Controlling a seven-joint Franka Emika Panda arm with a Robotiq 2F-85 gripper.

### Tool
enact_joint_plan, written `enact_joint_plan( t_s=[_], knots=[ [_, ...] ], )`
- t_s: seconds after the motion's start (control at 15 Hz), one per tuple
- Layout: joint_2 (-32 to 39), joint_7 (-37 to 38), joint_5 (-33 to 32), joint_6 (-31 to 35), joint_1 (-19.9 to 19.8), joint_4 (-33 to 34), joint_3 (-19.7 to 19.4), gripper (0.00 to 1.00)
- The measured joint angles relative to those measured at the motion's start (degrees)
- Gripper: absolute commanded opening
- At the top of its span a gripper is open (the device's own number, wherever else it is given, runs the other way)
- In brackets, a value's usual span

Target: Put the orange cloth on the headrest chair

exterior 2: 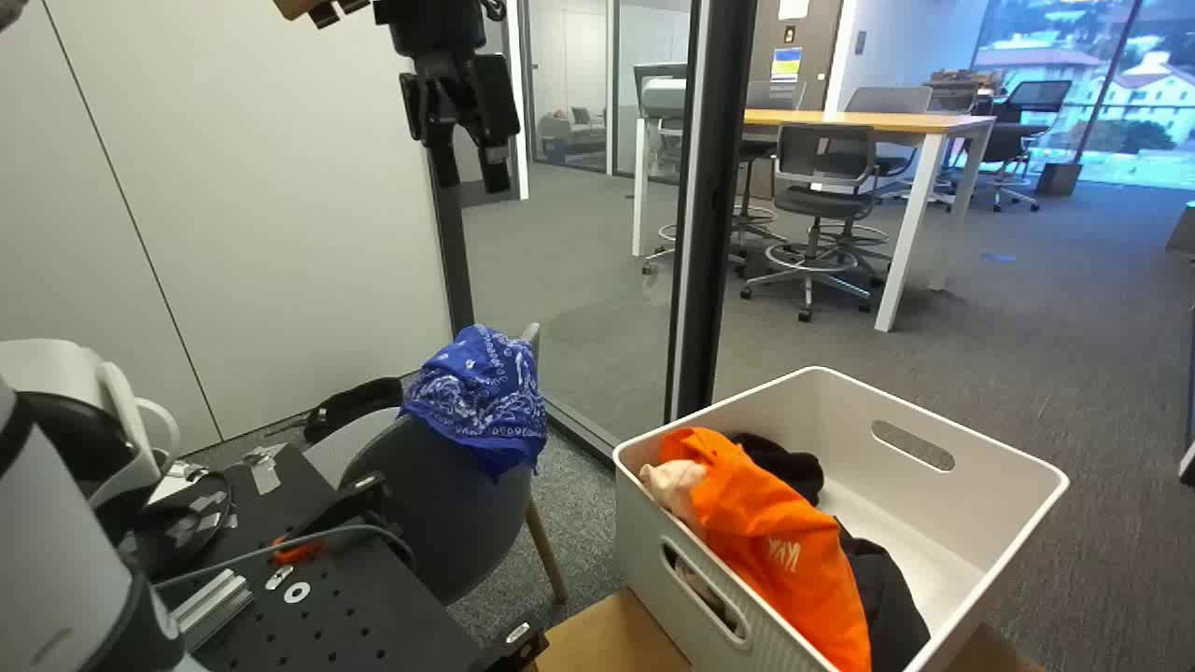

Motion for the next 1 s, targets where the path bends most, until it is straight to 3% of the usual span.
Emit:
enact_joint_plan(
  t_s=[0.6, 1.0],
  knots=[
    [-0.21, 0.00, -0.06, -0.02, -0.02, -0.07, -0.41, 1.00],
    [-0.19, 0.63, -1.42, 0.03, -3.74, -1.52, -4.55, 1.00]
  ],
)
